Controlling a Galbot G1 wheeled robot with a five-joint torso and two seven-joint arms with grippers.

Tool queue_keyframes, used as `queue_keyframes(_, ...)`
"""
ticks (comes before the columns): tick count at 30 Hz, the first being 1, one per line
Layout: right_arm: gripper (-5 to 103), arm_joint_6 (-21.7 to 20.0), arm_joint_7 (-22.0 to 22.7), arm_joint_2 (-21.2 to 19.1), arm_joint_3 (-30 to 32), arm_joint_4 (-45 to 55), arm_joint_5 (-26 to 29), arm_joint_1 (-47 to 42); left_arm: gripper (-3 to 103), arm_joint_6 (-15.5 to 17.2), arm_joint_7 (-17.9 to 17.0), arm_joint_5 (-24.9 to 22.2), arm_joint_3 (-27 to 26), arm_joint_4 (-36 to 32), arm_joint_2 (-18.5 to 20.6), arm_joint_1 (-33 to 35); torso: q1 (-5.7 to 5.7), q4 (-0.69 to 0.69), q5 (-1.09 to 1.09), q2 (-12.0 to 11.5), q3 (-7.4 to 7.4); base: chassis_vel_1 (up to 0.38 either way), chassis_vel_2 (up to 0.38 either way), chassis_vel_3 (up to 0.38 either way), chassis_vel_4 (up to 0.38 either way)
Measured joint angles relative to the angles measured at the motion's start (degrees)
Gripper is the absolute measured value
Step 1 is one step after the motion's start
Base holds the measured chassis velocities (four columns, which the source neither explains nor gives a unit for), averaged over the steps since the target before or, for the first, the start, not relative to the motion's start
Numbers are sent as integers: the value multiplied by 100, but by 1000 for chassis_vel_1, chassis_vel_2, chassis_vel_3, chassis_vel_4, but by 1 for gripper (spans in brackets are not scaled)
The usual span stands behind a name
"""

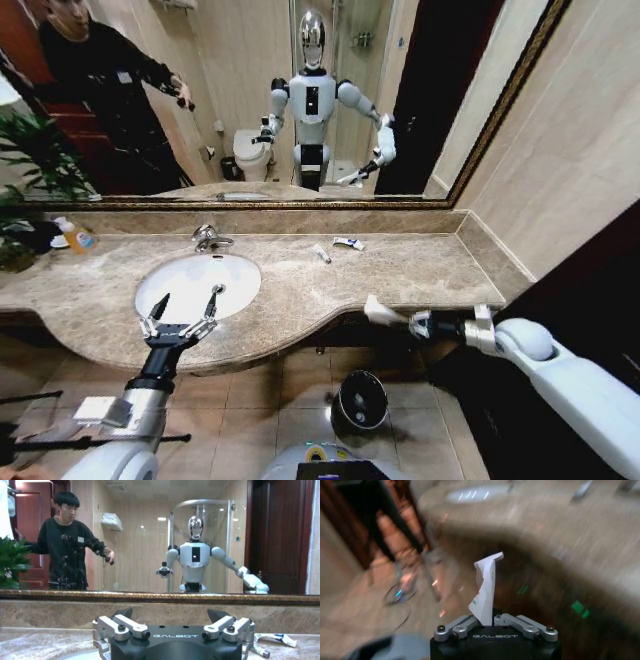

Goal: Pick up the trash from the sink and place it in the trash bin.

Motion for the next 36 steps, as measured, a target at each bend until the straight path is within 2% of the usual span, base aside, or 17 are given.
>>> queue_keyframes(2,0,276,-86,312,-32,-520,-506,20,100,0,0,0,0,0,1,0,0,-1,-5,0,0,0,0,0,0)
queue_keyframes(3,0,276,-86,312,-32,-520,-506,20,100,0,0,0,0,0,1,0,0,-1,-5,0,0,0,0,0,0)
queue_keyframes(4,0,485,33,643,-66,-957,-880,75,100,0,0,0,0,0,0,0,0,-1,-4,0,0,0,0,0,0)
queue_keyframes(5,0,485,33,643,-66,-957,-880,75,100,0,0,0,0,0,0,0,0,-1,-4,0,0,0,0,0,0)
queue_keyframes(7,0,839,582,1338,-108,-1702,-1411,159,100,0,-1,0,0,0,0,0,0,0,-3,0,0,0,0,0,0)
queue_keyframes(8,0,1067,1155,1800,-144,-2229,-1652,179,100,0,0,0,0,0,1,0,0,0,1,0,0,0,0,0,0)
queue_keyframes(9,0,1067,1155,1800,-144,-2229,-1652,179,100,0,0,0,0,0,1,0,0,0,1,0,0,0,0,0,0)
queue_keyframes(11,0,1175,1465,2081,-142,-2550,-1816,203,100,0,0,0,0,1,0,0,0,0,1,-1,0,0,0,0,0)
queue_keyframes(12,0,1353,1920,2435,-110,-2991,-2097,248,100,0,0,0,0,0,0,0,0,0,-1,-1,0,0,0,0,0)
queue_keyframes(13,0,1439,2171,2603,-93,-3208,-2236,263,100,0,1,0,0,0,0,0,0,-1,-2,0,0,0,0,0,0)
queue_keyframes(14,0,1470,2640,2856,-80,-3453,-2488,251,100,0,0,0,0,0,0,0,0,-1,-2,-1,0,0,0,0,0)
queue_keyframes(15,0,1470,2640,2856,-80,-3453,-2488,251,100,0,0,0,0,0,0,0,0,-1,-2,-1,0,0,0,0,0)
queue_keyframes(17,0,1395,3285,3155,-83,-3546,-2742,161,100,0,0,0,0,1,0,0,-1,-1,-10,0,0,0,0,0,0)
queue_keyframes(18,0,1395,3285,3155,-83,-3546,-2742,161,100,0,0,0,0,1,0,0,-1,-1,-10,0,0,0,0,0,0)
queue_keyframes(20,0,1250,3681,3393,-87,-3550,-2871,113,100,0,0,0,0,0,0,0,0,0,-1,0,0,0,0,0,0)
queue_keyframes(27,-1,1084,3932,3674,-82,-3500,-3114,-15,100,0,0,0,0,0,0,0,0,0,-3,0,0,0,0,0,0)
queue_keyframes(36,31,1060,4125,3800,-107,-3370,-3117,-58,100,0,0,0,0,0,0,0,0,0,-3,0,0,0,0,0,0)
